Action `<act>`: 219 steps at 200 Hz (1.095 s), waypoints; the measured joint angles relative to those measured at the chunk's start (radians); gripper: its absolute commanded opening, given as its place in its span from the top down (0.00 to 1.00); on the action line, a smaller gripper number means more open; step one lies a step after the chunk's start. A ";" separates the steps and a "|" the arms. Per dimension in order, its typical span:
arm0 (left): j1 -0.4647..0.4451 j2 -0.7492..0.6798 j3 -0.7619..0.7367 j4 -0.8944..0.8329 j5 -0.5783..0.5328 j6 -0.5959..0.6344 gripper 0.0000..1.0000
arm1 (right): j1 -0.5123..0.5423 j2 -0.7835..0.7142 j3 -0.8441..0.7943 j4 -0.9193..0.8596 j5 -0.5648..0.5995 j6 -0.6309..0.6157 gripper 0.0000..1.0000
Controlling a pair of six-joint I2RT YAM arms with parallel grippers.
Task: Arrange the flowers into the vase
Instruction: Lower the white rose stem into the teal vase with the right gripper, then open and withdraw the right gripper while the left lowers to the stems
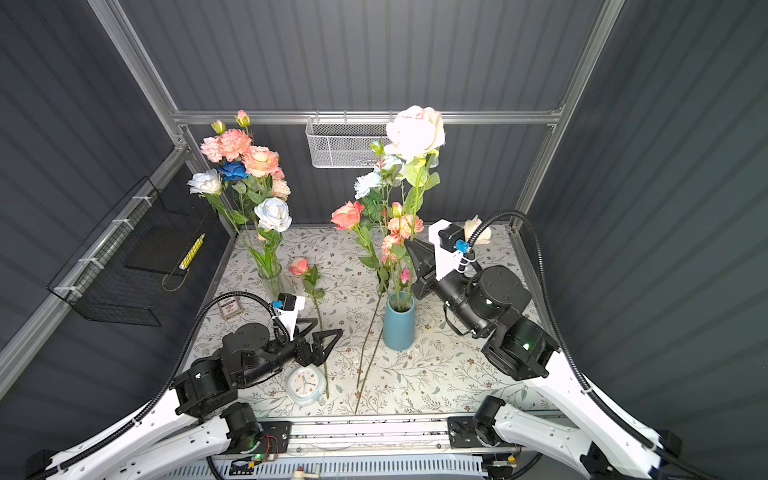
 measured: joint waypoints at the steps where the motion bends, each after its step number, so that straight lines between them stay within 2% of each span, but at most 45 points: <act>1: 0.000 0.000 0.000 0.000 0.000 0.000 0.00 | 0.000 0.000 -0.004 0.002 0.001 0.000 1.00; 27: 0.000 0.003 -0.005 0.001 -0.008 -0.013 0.00 | 0.000 -0.015 -0.145 0.059 0.014 0.008 0.99; 67: 0.000 0.030 -0.007 0.000 -0.013 -0.022 0.00 | 0.000 -0.089 -0.323 0.080 0.024 0.081 0.77; 97: 0.000 0.056 -0.007 -0.006 -0.021 -0.024 0.00 | 0.000 -0.155 -0.369 0.081 0.021 0.150 0.53; 114: 0.000 0.075 -0.007 -0.016 -0.029 -0.024 0.00 | 0.000 -0.190 -0.378 0.081 0.010 0.179 0.47; 136: 0.000 0.101 -0.006 -0.026 -0.046 -0.024 0.00 | 0.000 -0.238 -0.400 0.073 -0.008 0.225 0.43; 177: 0.000 0.232 0.071 -0.132 -0.145 -0.040 0.01 | 0.001 -0.378 -0.484 0.039 -0.032 0.317 0.44; 191: 0.005 0.314 0.121 -0.181 -0.190 -0.058 0.05 | 0.001 -0.428 -0.497 0.021 -0.034 0.338 0.44; 201: 0.022 0.375 0.151 -0.210 -0.206 -0.069 0.12 | 0.001 -0.454 -0.498 0.010 -0.034 0.351 0.45; 219: 0.103 0.490 0.169 -0.230 -0.193 -0.092 0.17 | 0.001 -0.487 -0.498 -0.003 -0.035 0.366 0.46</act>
